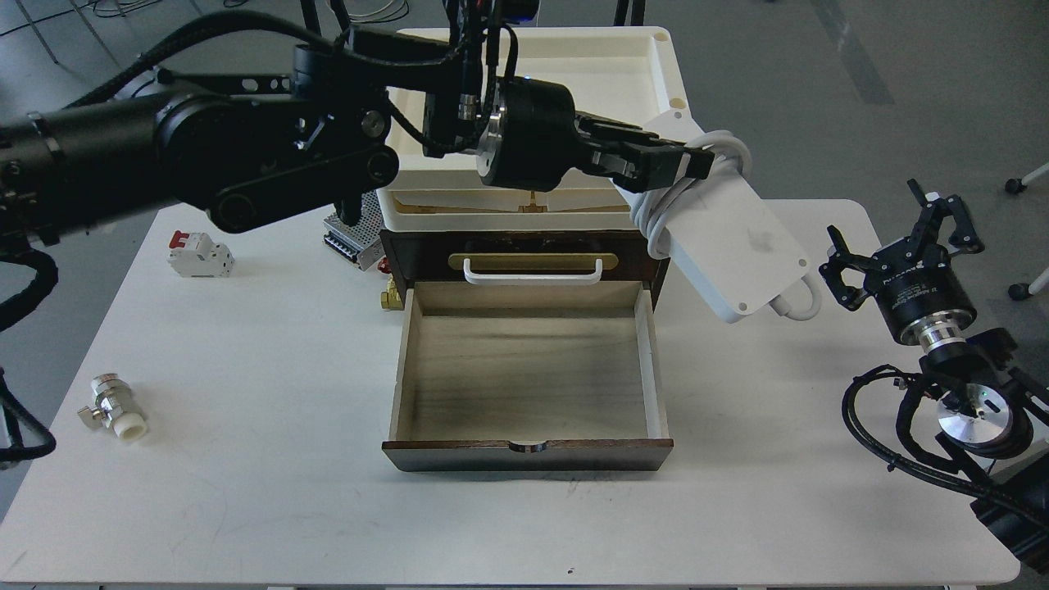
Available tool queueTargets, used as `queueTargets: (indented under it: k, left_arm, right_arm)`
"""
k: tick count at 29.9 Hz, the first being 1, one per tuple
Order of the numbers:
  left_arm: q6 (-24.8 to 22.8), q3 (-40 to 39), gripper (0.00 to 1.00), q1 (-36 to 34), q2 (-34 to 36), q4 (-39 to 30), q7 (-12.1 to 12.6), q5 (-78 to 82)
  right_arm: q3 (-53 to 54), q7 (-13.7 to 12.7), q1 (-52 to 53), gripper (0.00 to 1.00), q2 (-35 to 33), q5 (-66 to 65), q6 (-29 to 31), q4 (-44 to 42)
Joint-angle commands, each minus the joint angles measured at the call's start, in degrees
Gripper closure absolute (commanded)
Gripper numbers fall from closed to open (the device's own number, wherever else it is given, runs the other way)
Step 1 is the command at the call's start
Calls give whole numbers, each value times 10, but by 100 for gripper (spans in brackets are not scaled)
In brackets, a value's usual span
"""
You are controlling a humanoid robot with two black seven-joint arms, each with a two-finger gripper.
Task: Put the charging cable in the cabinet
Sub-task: 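Lower the held charger into the open wooden drawer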
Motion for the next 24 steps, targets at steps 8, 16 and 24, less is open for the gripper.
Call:
queueTargets:
  k: [8,16,24]
  left_arm:
    - [35,-1,100,72,54,-63,0,24]
    - [79,-2,100,166,76,-63,0,66]
    - [120,-3,100,223,86,-55,0,68]
  right_arm:
    - [-1,0,0,1,-1,0,0,0]
    - [0,0,0,1,0,0,0,0]
    - [-1,0,0,1,0,0,0,0]
